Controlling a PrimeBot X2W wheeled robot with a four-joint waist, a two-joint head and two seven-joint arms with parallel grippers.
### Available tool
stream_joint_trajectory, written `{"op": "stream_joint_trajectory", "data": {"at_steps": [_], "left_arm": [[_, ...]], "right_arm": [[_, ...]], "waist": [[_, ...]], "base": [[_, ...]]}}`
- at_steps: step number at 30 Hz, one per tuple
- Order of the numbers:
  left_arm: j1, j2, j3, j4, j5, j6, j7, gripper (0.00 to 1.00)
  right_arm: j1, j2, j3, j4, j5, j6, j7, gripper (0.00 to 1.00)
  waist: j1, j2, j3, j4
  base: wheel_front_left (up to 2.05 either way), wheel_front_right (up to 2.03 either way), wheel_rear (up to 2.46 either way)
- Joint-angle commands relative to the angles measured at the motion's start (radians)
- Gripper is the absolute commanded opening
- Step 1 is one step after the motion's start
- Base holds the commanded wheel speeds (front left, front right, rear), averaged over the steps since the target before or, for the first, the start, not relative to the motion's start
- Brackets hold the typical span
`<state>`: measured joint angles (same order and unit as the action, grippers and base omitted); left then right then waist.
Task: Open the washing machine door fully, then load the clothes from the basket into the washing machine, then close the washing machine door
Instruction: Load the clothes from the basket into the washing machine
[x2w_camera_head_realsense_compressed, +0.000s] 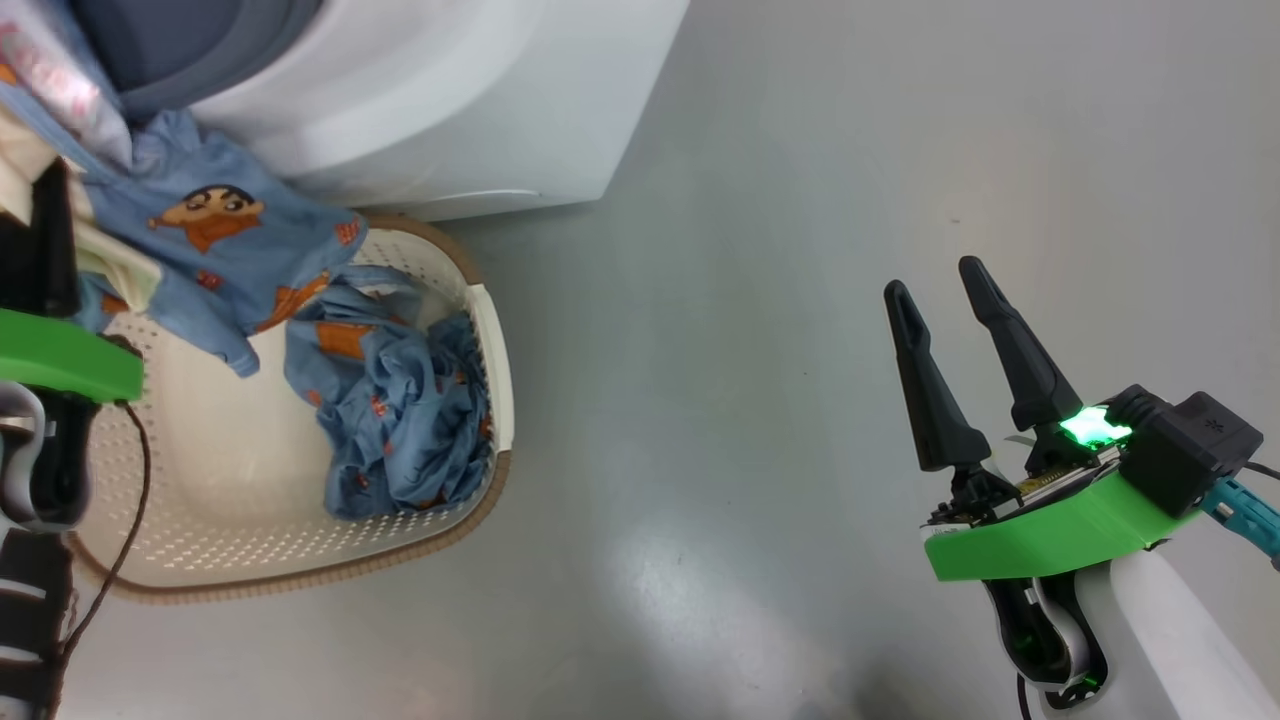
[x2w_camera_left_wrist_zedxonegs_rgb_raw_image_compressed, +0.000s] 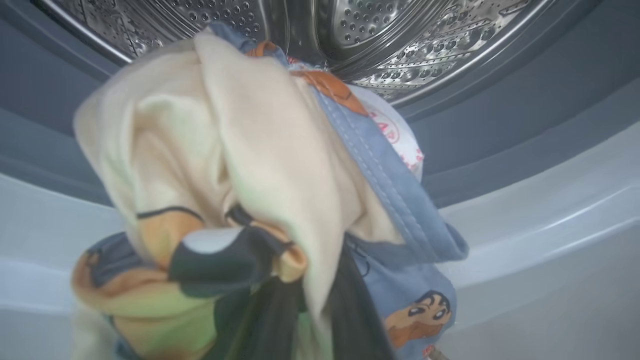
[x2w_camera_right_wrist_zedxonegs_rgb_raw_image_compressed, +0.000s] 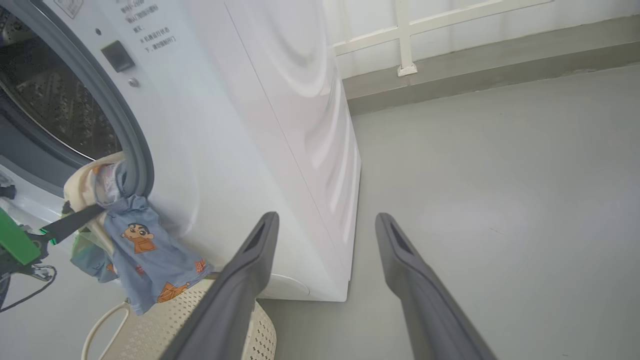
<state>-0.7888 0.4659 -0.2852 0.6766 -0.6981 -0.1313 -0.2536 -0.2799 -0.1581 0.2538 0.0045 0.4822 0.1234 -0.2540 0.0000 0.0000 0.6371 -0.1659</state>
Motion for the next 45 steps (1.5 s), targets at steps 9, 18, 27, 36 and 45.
{"op": "stream_joint_trajectory", "data": {"at_steps": [9,18,27,36,45], "left_arm": [[0.033,0.045,0.131,-0.177,0.094,0.001,-0.008,0.00],[-0.065,0.072,0.110,-0.177,0.155,0.001,-0.008,0.00],[-0.255,0.089,0.060,-0.010,0.171,0.001,-0.008,0.00],[-0.457,0.096,-0.018,0.228,0.215,0.001,0.004,0.00],[-0.607,0.102,-0.073,0.398,0.233,0.003,0.006,0.00]], "right_arm": [[0.003,0.010,0.015,-0.020,-0.010,0.007,-0.008,1.00],[-0.002,0.026,0.027,-0.014,-0.004,0.007,-0.008,1.00],[0.000,0.042,0.040,-0.007,0.005,0.007,-0.008,1.00],[0.004,0.047,0.054,-0.008,0.008,0.007,-0.008,1.00],[0.002,0.042,0.074,-0.007,0.009,0.007,-0.008,1.00]], "waist": [[0.0000,0.0000,-0.016,0.020],[0.0000,0.0000,-0.018,0.011],[0.0000,0.0000,-0.020,-0.024],[0.0000,0.0000,-0.014,-0.058],[0.0000,0.0000,0.006,-0.089]], "base": [[0.00,0.00,0.00],[0.00,0.00,0.00],[0.00,0.00,0.00],[0.00,0.00,0.00],[0.00,0.00,0.00]]}}
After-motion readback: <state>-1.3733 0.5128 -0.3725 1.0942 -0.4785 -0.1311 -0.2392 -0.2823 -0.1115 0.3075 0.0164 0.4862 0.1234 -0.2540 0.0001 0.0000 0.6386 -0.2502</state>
